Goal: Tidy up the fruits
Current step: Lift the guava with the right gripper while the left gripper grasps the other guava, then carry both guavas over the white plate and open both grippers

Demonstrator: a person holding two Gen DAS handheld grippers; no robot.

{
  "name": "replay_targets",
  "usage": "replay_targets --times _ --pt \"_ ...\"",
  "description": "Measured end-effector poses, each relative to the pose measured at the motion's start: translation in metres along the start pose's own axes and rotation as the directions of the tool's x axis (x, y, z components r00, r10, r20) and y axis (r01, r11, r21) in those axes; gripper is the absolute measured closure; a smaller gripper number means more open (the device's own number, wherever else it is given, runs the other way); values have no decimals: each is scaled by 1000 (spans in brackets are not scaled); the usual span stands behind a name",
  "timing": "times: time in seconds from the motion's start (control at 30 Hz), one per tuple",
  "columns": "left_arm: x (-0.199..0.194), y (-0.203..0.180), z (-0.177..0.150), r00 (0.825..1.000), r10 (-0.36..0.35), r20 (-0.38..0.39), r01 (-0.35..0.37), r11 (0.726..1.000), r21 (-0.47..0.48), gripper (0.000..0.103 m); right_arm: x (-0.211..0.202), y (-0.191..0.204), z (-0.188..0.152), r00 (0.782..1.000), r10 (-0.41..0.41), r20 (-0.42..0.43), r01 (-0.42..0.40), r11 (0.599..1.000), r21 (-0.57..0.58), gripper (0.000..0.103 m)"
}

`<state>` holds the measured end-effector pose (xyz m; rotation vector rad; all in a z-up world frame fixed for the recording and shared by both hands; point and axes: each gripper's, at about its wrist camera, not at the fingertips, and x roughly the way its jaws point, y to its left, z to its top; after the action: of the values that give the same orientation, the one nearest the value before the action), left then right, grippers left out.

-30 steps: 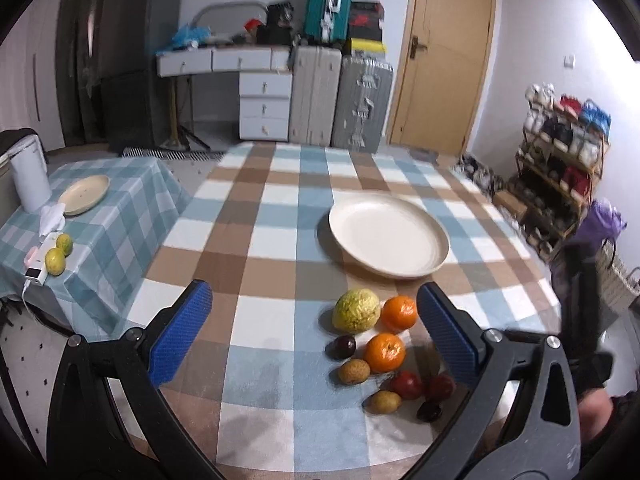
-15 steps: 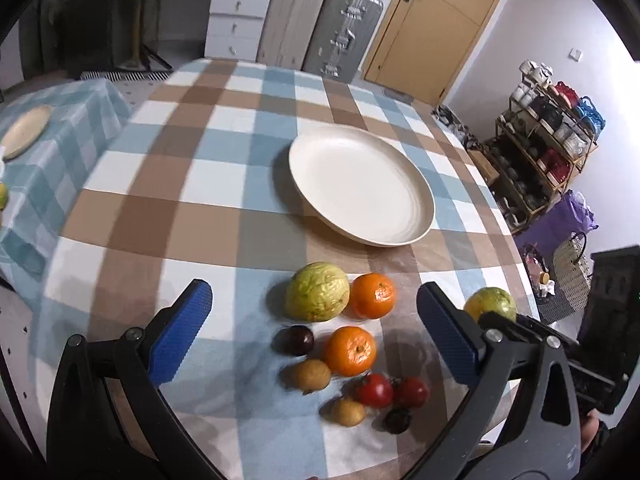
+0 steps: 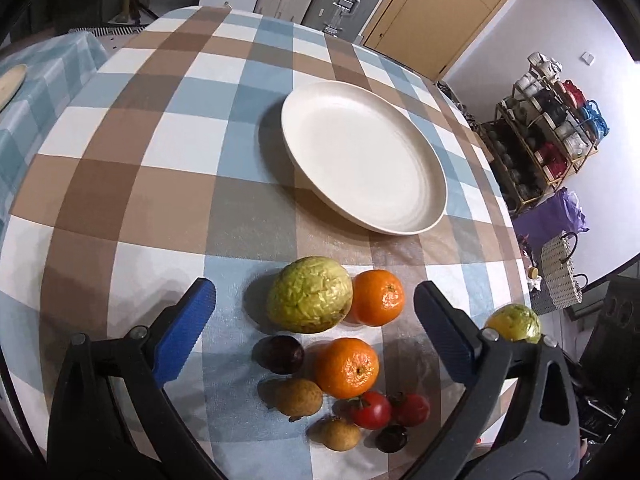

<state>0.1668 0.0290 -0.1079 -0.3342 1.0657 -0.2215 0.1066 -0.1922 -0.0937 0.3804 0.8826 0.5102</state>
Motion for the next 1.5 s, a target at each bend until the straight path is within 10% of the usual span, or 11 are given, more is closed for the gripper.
replay_targets --times 0.47,1.5 --pt "20 15 1 995 -86 -59 82 994 -66 54 0 -2 -1 1000 5 2 -5 1000 8 49" --pt "-22 10 -3 980 -192 44 196 977 -89 56 11 -6 7 1000 -7 3 7 1000 13 49"
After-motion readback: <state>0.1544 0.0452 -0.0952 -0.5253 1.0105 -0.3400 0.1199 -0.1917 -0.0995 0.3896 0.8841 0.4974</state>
